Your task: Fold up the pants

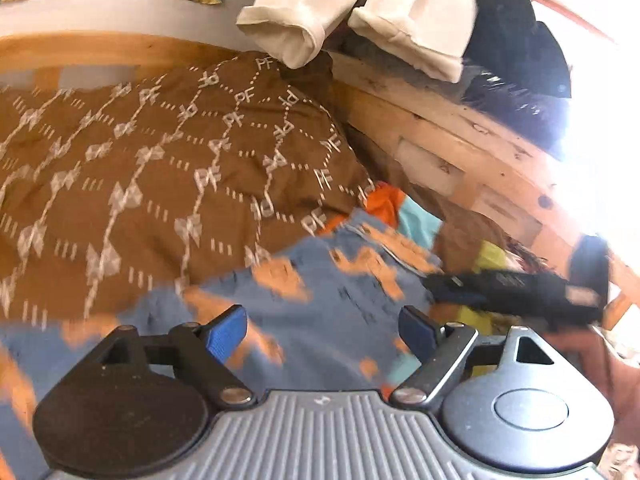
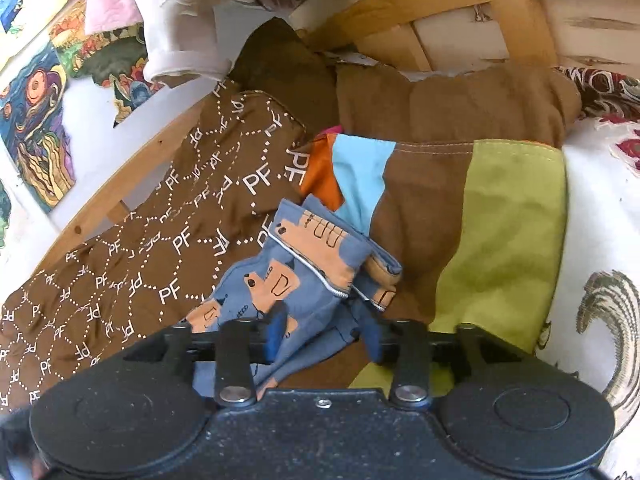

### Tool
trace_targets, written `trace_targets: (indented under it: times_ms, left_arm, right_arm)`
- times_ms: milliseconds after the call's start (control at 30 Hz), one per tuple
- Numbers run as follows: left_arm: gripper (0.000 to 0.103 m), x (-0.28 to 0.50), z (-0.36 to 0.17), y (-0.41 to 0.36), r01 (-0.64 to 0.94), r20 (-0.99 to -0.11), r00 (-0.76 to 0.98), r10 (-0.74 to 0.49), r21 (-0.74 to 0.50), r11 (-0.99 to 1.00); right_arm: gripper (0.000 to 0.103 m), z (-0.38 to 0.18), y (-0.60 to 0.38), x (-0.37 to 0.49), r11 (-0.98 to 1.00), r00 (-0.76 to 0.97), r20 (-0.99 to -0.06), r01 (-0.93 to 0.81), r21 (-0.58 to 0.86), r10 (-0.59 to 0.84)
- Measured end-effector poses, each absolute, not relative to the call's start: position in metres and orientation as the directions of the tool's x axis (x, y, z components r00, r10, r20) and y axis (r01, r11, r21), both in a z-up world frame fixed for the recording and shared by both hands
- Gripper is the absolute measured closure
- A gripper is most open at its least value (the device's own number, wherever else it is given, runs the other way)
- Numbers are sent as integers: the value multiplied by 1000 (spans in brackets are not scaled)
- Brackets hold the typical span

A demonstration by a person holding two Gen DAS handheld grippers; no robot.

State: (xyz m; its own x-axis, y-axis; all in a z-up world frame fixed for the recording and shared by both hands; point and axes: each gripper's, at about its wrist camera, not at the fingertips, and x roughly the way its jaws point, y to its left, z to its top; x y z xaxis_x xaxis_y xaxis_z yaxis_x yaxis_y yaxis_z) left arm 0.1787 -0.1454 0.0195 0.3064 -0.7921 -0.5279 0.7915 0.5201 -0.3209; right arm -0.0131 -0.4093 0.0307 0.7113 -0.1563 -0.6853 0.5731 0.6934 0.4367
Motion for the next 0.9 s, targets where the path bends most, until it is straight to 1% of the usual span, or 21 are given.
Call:
trace_targets:
  times_ms: [33,67,167,267,300,367,400,467,500,533,567,600,633,667,767,900]
  left_arm:
    - [17,191,23,-159,802,-531,300,-793,-309,511]
    - [17,203,25,-174,813,-534,290,-794,-300,499]
    - [22,235,25,-223,836,-557,240,-795,-298,461]
    - [32,255,17,-270,849,-592,169,-788,-318,422]
    - [38,259,13,-285,856,-605,148,-782,-317,408]
    - [39,262,7,-308,867,-621,112,-776,-321,382]
    - [42,263,4,-317,871,-627,91,-773,-327,367]
    - [53,263,-2,-331,875,-635,53,-771,-343,343]
    - [69,263,-4,-337,877,-638,32,-769,-351,328]
    - [80,262,-6,-340,879,-644,33,-764,-345,329]
    - [81,260,-7,-344,884,-655,46,-754,-326,336]
    - [86,259,-7,-345,889,-657,52,-752,-313,335]
    - [90,257,-6,-346,891,-652,56,-756,-309,332]
    - [97,254,-4,-345,893,-643,51,-764,-313,323]
    - [97,248,5,-344,894,-616,41,-787,-330,304]
    - [97,237,8,-359,919,-635,61,-770,-265,291]
  right_arm:
    - [50,32,-410,-13,695,715,-681,571,436,-160]
    - [49,32,-410,-14,696,719,-675,570,437,-165]
    - [49,32,-418,-17,687,728,-663,573,448,-175]
    - [50,30,-427,-18,651,731,-656,593,474,-189]
    - [51,29,-430,-17,641,733,-654,596,483,-188]
    - [54,29,-433,-15,644,733,-653,596,480,-191]
    - [55,29,-434,-14,646,734,-651,595,478,-194]
    - [61,29,-436,-12,649,737,-648,591,480,-193]
    - [70,29,-437,-11,650,736,-649,591,477,-192]
    - [83,28,-438,-10,654,735,-652,589,475,-188]
    - [88,27,-438,-10,658,731,-655,590,467,-191]
    - [95,27,-438,-10,663,728,-657,592,459,-196]
    - [95,27,-437,-12,667,727,-656,593,451,-202]
    - [96,27,-437,-14,669,729,-653,592,449,-207]
    - [97,31,-432,-20,674,728,-645,598,434,-230]
    - [97,37,-428,-28,668,725,-636,613,421,-264]
